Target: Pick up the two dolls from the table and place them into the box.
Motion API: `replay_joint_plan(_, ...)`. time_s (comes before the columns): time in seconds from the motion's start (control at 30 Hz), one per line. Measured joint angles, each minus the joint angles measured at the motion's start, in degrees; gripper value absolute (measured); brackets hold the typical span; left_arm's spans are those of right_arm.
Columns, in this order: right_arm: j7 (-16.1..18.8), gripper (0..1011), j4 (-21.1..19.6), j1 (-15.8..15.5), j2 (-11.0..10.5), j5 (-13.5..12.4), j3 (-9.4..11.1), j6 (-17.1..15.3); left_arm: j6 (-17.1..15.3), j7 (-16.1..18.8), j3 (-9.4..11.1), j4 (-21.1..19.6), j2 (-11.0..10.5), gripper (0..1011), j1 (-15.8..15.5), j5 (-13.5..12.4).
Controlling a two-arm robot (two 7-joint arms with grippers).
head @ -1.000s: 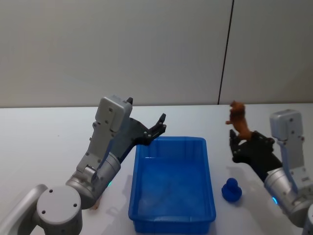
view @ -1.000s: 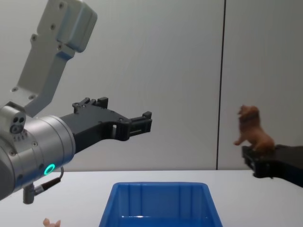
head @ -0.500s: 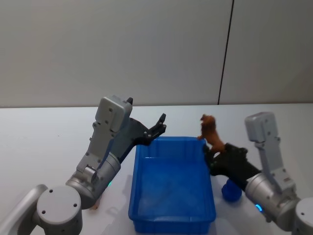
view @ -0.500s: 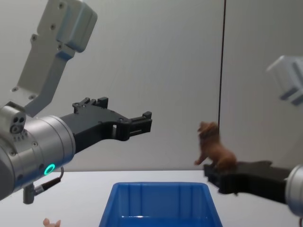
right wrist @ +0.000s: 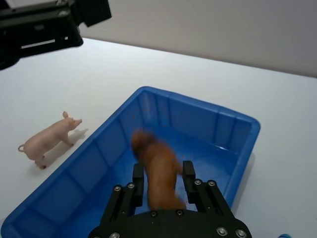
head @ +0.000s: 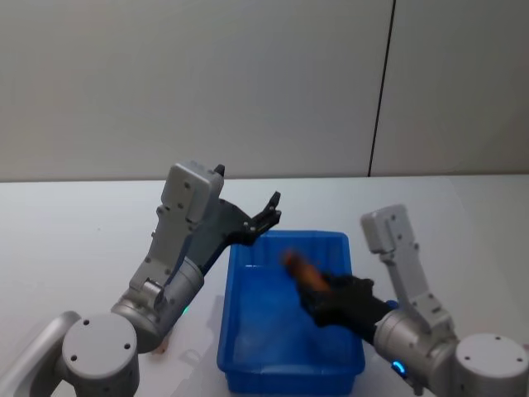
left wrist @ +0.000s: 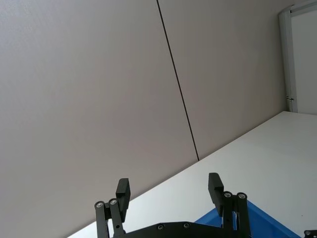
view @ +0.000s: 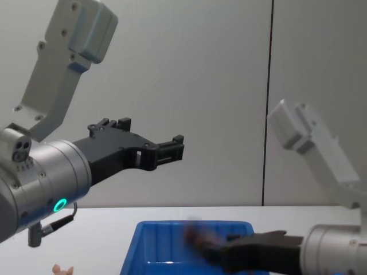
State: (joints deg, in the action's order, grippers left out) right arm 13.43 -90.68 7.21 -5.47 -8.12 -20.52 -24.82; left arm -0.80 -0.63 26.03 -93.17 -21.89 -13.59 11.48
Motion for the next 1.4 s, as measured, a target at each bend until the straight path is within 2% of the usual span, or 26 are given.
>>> replay_joint_plan(0.03, 0.1, 475, 0.2, 0.1, 0.2, 0.0, -0.2, -0.6, 0.0, 0.0, 0.0, 0.0, 0.0, 1001, 0.0, 0.0)
replay_joint_plan(0.3, 0.5, 693, 0.9, 0.4, 1.0, 0.2, -0.9, -2.5, 0.0, 0.0, 0.0, 0.0, 0.0, 1001, 0.0, 0.0)
replay_joint_plan(0.33, 0.6, 752, 0.9, 0.5, 1.1, 0.3, -1.0, -2.7, 0.0, 0.0, 0.0, 0.0, 0.0, 1001, 0.0, 0.0)
replay_joint_plan(0.4, 0.6, 782, 1.0, 0.5, 1.2, 0.3, -1.0, -2.8, 0.0, 0.0, 0.0, 0.0, 0.0, 1001, 0.0, 0.0)
replay_joint_plan(0.43, 0.6, 834, 1.0, 0.5, 1.2, 0.3, -1.0, -2.8, 0.0, 0.0, 0.0, 0.0, 0.0, 1001, 0.0, 0.0)
replay_joint_plan(0.63, 0.4, 986, 0.4, 0.5, 0.9, 0.0, -0.7, -1.6, 0.0, 0.0, 0.0, 0.0, 0.0, 1001, 0.0, 0.0)
replay_joint_plan(0.93, -0.9, 1001, -2.1, 0.2, -0.5, -1.4, 1.1, 1.6, 0.0, 0.0, 0.0, 0.0, 0.0, 1001, 0.0, 0.0)
replay_joint_plan(1.1, -1.8, 1001, -4.3, -0.5, -2.4, -3.0, 3.0, 3.4, 0.0, 0.0, 0.0, 0.0, 0.0, 1001, 0.0, 0.0)
replay_joint_plan(1.2, -2.4, 1001, -6.1, -1.5, -4.5, -4.7, 4.8, 4.1, 0.0, 0.0, 0.0, 0.0, 0.0, 1001, 0.0, 0.0)
replay_joint_plan(1.4, -2.7, 1001, -8.8, -3.6, -7.9, -6.9, 7.3, 3.7, 0.0, 0.0, 0.0, 0.0, 0.0, 1001, 0.0, 0.0)
